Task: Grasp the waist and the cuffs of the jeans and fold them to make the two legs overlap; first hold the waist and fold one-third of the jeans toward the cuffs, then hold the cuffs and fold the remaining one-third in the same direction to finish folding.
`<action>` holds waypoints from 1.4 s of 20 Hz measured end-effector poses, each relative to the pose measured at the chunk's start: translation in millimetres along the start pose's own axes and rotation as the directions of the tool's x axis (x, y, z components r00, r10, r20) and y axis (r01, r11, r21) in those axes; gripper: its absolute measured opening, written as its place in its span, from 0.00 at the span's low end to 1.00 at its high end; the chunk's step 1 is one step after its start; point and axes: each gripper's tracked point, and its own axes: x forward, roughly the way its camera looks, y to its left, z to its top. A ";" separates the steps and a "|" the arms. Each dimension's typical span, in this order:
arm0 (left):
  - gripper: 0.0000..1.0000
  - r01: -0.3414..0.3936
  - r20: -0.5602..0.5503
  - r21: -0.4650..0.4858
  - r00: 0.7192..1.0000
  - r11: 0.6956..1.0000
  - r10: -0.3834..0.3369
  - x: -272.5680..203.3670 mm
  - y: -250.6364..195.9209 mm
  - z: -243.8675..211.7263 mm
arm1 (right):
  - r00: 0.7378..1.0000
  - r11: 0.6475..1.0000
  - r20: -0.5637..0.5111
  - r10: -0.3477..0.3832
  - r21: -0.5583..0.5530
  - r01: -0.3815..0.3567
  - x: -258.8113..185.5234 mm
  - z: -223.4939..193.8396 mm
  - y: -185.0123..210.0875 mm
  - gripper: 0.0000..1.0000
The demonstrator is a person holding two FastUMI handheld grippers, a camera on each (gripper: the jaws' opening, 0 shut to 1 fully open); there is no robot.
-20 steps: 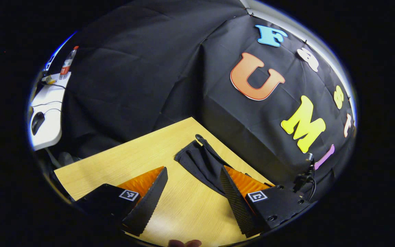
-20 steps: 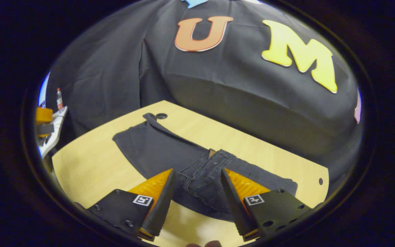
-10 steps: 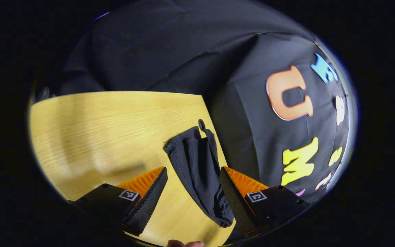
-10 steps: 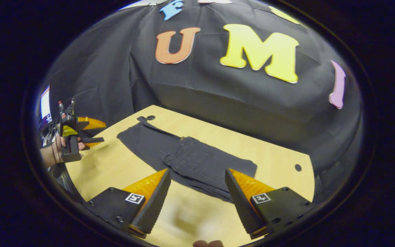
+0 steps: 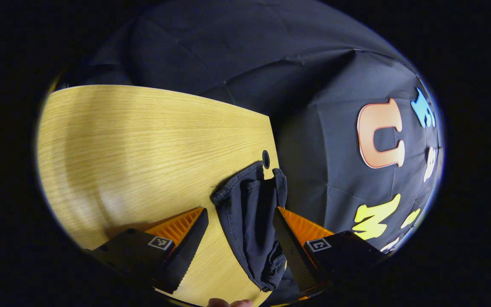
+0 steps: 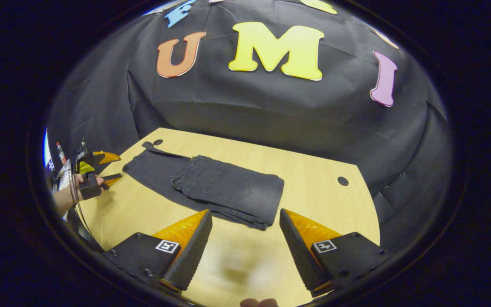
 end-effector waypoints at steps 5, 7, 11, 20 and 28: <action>0.98 0.000 0.004 -0.011 1.000 1.000 0.000 8.3 -0.5 4.2 | 1.000 1.000 0.002 0.012 -0.001 -0.012 4.0 5.1 6.3 0.98; 0.98 -0.004 0.002 -0.006 1.000 1.000 0.004 11.0 -1.9 5.0 | 1.000 1.000 0.004 0.017 -0.003 -0.017 3.4 6.8 8.2 0.98; 0.98 -0.011 0.000 -0.001 1.000 1.000 0.011 20.7 -6.1 4.9 | 1.000 1.000 0.004 0.012 0.004 -0.012 3.2 6.2 4.1 0.97; 0.95 -0.008 -0.029 -0.001 1.000 1.000 0.008 50.6 -18.9 -1.0 | 0.999 0.998 -0.028 -0.033 0.056 0.034 1.0 -7.2 -18.9 0.98; 0.74 -0.035 -0.049 0.015 0.998 0.999 0.036 87.1 -23.0 -6.0 | 0.996 0.994 -0.054 -0.068 0.077 0.072 -6.3 -22.9 -30.3 0.97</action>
